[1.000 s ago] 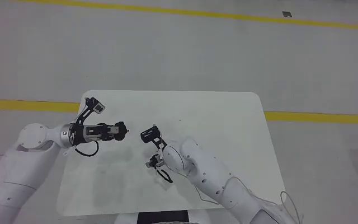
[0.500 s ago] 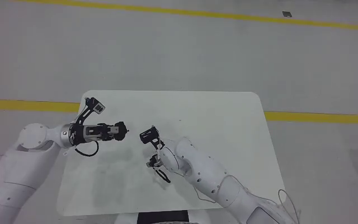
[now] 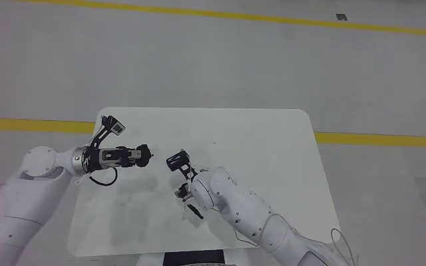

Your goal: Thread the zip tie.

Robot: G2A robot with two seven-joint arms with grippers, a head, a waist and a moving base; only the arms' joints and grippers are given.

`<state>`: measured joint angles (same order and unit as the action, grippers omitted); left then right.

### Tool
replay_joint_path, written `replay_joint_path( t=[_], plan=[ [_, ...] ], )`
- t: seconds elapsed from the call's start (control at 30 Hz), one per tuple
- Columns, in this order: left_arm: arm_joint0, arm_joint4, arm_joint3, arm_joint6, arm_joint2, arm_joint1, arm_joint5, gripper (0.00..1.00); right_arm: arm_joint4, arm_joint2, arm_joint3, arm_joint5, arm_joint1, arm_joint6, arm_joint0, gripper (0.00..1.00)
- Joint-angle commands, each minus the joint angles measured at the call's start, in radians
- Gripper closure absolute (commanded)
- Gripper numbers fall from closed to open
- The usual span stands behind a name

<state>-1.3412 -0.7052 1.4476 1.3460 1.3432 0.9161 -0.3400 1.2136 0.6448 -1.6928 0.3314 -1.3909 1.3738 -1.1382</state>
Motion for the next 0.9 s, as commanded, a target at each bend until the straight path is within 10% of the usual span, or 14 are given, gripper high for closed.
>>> replay_joint_path(
  t=[0.0,0.27,0.87],
  plan=[
    [0.000,0.000,0.000,0.000,0.000,0.000,0.000,1.00,0.017,-0.001,-0.002,0.005,-0.002,0.004,-0.002,0.51],
    [0.000,0.000,0.000,0.000,0.000,0.000,0.000,1.00,0.041,0.006,0.025,0.009,-0.019,-0.008,-0.004,0.74],
    [0.000,0.000,0.000,0.000,0.000,0.000,0.000,1.00,0.090,0.020,0.173,0.009,-0.083,-0.066,0.010,0.77]
  ],
)
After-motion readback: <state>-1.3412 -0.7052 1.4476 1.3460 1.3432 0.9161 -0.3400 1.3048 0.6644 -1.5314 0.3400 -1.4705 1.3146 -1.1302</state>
